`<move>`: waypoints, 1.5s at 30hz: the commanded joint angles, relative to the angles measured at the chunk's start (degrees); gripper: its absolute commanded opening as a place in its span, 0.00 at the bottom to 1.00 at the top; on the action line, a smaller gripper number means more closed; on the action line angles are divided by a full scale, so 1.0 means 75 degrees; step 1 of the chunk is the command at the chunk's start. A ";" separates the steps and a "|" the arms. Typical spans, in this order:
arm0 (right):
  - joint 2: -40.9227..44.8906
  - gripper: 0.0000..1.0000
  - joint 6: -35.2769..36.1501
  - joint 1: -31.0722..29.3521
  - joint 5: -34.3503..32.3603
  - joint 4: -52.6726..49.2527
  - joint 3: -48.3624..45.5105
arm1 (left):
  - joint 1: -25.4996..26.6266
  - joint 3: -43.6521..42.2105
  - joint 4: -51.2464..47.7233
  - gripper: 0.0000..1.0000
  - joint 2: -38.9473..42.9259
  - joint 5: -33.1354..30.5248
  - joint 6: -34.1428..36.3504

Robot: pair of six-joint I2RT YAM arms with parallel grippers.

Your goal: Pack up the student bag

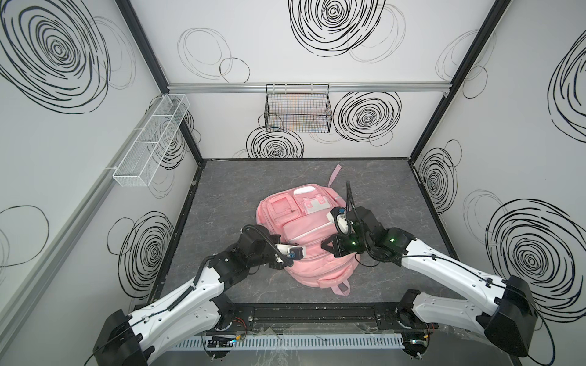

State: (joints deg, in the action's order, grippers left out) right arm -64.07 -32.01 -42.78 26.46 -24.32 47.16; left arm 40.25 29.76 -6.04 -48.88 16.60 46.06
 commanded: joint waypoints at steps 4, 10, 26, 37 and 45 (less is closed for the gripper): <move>0.0305 0.00 0.0265 0.0400 0.0030 -0.0475 0.0090 | -0.0319 -0.0028 0.0458 0.00 0.0371 -0.0947 -0.0083; 0.0216 0.00 -0.0413 -0.0238 0.0832 0.0914 -0.0106 | 0.0514 0.0634 0.0065 0.58 0.0283 -0.0912 -0.0549; 0.0293 0.00 -0.1044 -0.1181 0.0701 0.1925 -0.0392 | 0.1060 0.0978 0.0074 0.47 -0.1051 -0.0707 -0.1226; 0.0476 0.00 -0.0836 -0.0718 0.0070 0.1160 -0.0227 | 0.0804 0.0790 -0.0031 0.00 -0.0766 -0.0820 -0.1018; 0.0698 0.00 -0.0356 0.0177 0.0057 0.0360 -0.0211 | 0.0392 0.0608 0.0263 0.00 -0.0465 -0.0895 -0.1116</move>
State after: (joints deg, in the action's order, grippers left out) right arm -60.66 -36.93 -43.79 29.06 -18.70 44.21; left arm 44.84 34.92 -5.85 -53.95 11.92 37.69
